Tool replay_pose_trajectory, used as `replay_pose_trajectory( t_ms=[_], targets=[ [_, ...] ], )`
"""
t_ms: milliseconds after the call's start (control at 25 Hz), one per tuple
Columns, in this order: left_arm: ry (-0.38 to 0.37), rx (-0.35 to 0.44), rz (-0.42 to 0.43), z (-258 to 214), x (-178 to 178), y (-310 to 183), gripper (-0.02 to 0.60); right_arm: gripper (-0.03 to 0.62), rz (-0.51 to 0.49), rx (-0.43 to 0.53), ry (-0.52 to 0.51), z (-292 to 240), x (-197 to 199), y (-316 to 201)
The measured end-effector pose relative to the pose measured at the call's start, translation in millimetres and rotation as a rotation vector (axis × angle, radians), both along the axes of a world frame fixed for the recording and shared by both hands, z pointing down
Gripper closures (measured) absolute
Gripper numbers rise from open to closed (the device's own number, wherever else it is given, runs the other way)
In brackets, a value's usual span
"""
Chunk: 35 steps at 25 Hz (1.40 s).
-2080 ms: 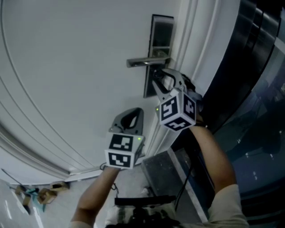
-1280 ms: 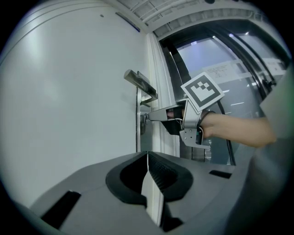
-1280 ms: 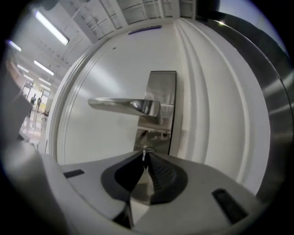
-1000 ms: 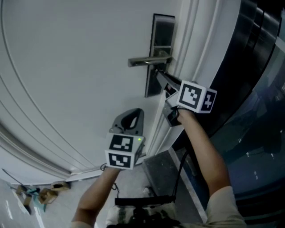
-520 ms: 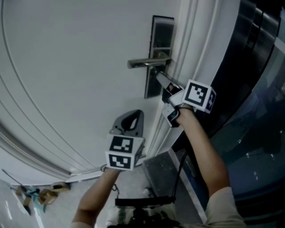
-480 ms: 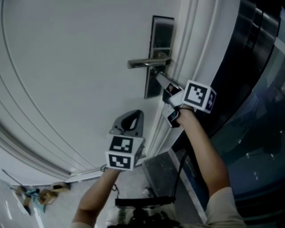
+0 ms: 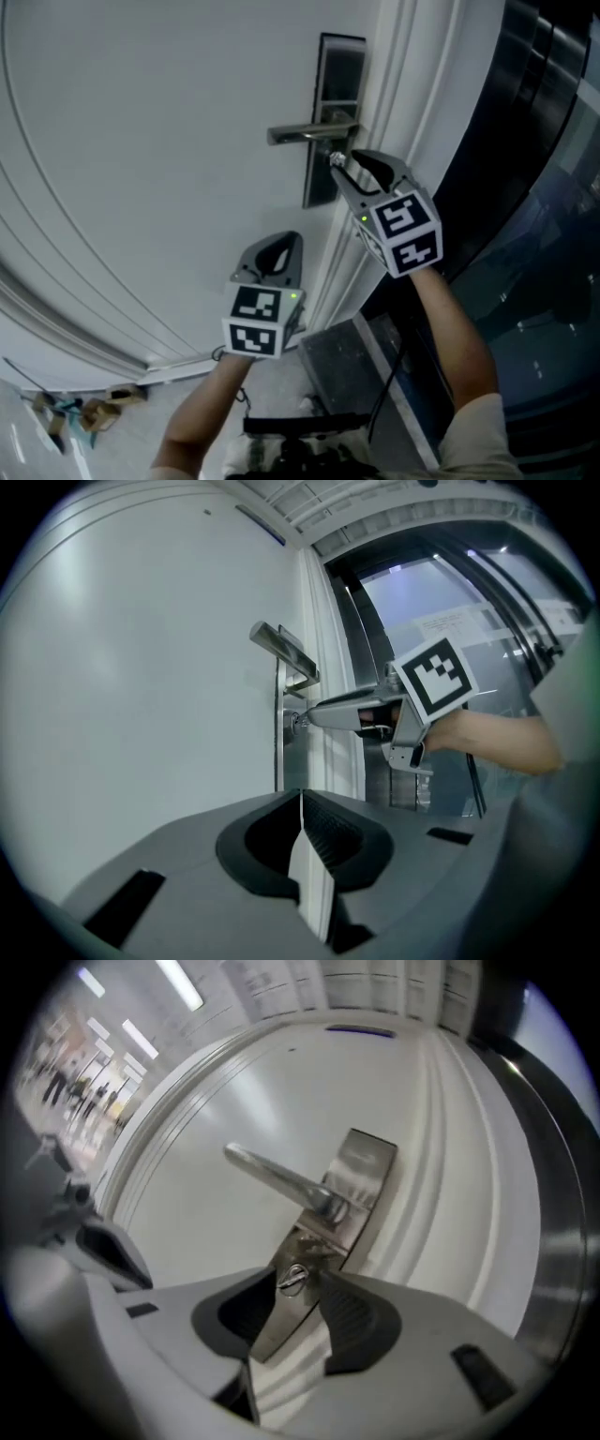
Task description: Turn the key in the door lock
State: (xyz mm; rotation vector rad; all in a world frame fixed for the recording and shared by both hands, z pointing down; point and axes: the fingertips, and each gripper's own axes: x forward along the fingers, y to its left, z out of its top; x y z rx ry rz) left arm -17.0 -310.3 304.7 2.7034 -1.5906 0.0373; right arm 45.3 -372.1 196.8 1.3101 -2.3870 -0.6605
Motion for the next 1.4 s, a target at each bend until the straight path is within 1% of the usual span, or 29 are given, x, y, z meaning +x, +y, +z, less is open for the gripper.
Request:
replay_pose_trajectory(
  t_ms=[80,160,400,520,680,800,840,920,1120,1320,1400],
  targets=[
    [0.001,-0.002,0.001,0.8,0.7,-0.7,0.561,0.437,0.009,0.096,0.196,7.1,-6.2,3.9],
    [0.002,-0.003,0.002,1.1,1.2,-0.9,0.561,0.437,0.016,0.178,0.354,13.7,-11.1,5.6],
    [0.004,-0.007,-0.005,2.4,-1.9,-1.9,0.561,0.437,0.086,0.411,0.732,22.7,-13.3,1.2],
    [0.005,-0.008,-0.008,3.1,-3.8,-1.9,0.561,0.437,0.111,0.477,0.861,26.6,-11.6,-1.4],
    [0.008,-0.01,-0.01,3.0,-5.6,-4.0,0.561,0.437,0.126,0.529,0.972,29.1,-13.3,-9.1],
    [0.01,-0.012,-0.011,3.4,-6.6,-5.4,0.561,0.437,0.148,0.547,1.02,28.4,-12.9,-16.0],
    [0.01,-0.012,-0.012,3.7,-6.9,-5.8,0.561,0.439,0.156,0.553,1.028,27.5,-12.5,-17.8],
    [0.01,-0.014,-0.012,4.7,-7.7,-6.5,0.561,0.48,0.161,0.57,1.034,25.5,-12.9,-19.2],
    [0.008,-0.018,-0.012,6.1,-8.4,-7.9,0.561,0.488,0.157,0.591,1.038,25.5,-14.1,-18.9],
    [0.007,-0.018,-0.012,7.4,-6.7,-9.5,0.561,0.49,0.145,0.648,1.112,26.6,-14.5,-20.2],
    [0.007,-0.019,-0.012,8.2,-6.5,-10.5,0.561,0.499,0.137,0.637,1.115,26.6,-14.3,-21.3]
  ],
)
